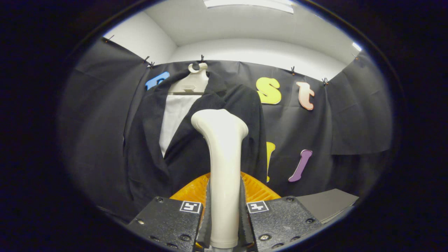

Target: Iron the clothes twice with a garment steamer, once on the left side and once on the right side.

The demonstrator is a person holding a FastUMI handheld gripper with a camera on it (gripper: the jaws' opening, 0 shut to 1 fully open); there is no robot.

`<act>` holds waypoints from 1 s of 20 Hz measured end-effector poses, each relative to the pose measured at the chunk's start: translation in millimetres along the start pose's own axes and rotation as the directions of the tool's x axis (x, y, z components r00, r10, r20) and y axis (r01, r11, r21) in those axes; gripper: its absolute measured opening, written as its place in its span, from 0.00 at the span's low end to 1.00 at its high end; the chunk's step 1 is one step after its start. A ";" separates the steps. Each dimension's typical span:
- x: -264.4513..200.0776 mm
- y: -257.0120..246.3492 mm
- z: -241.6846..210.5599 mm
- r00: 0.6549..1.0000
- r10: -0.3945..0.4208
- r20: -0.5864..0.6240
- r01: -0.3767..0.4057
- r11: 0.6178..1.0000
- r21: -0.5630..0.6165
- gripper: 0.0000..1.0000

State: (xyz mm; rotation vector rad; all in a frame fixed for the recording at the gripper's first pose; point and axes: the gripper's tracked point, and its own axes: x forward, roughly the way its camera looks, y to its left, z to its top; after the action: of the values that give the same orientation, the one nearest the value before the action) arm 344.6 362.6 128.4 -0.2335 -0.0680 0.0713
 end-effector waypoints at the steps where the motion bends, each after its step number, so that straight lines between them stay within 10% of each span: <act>1: -2.8 1.0 -7.0 1.000 -0.002 -0.014 0.002 1.000 0.000 0.34; 20: -58.0 26.0 -141.5 0.964 0.006 -0.266 -0.016 0.999 -0.037 0.34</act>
State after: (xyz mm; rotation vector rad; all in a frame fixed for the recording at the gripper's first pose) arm 295.9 350.9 -18.5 -0.2809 0.1994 0.0492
